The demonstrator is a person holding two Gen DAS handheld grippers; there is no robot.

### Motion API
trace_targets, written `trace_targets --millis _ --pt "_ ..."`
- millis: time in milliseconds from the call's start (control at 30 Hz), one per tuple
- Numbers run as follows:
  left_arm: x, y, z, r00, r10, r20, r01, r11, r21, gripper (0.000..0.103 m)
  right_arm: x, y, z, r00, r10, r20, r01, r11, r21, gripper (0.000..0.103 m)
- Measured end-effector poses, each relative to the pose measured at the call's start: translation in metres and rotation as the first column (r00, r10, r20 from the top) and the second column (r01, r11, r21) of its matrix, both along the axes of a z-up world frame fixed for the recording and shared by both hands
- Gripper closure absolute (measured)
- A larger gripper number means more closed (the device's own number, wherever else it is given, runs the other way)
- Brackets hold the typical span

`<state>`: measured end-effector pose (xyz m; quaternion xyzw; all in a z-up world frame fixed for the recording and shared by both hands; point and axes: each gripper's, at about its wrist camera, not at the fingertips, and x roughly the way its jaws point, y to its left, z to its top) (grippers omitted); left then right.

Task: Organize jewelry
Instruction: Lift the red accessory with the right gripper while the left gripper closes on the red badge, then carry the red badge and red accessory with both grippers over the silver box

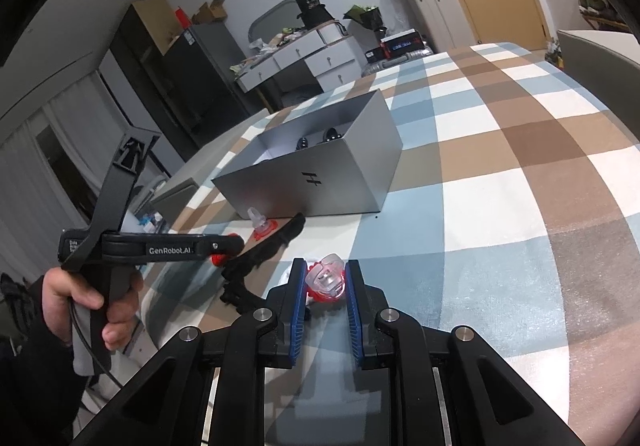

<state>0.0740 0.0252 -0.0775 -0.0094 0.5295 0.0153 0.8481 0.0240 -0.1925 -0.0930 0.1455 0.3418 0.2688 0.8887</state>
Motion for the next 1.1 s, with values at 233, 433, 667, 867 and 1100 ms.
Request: trace_targets --millis 233,433,667,867,1100 --pt "-0.006 0.002 0.002 1.000 0.005 0.014 -0.005 1.000 0.004 0.066 0.001 -0.001 0.000 1.000 0.015 0.012 -0.015 1.000 0.027 0.085" --pt "-0.013 0.009 0.013 0.998 0.019 0.056 -0.019 1.000 -0.001 0.066 0.003 -0.005 -0.002 1.000 0.016 -0.004 -0.015 0.997 0.079 0.085" --pt "-0.021 0.020 0.034 0.991 0.034 0.126 -0.032 0.999 -0.023 0.066 -0.001 0.000 0.011 0.998 0.044 0.044 -0.049 0.992 0.118 0.085" --pt "-0.023 0.022 0.060 0.979 0.018 0.201 -0.005 0.998 -0.062 0.066 0.008 0.013 0.042 0.992 0.067 0.104 -0.082 0.987 0.140 0.085" --pt "-0.009 0.020 0.090 0.955 -0.032 0.296 0.062 0.994 -0.094 0.066 0.035 0.032 0.078 0.985 0.099 0.144 -0.120 0.983 0.142 0.085"
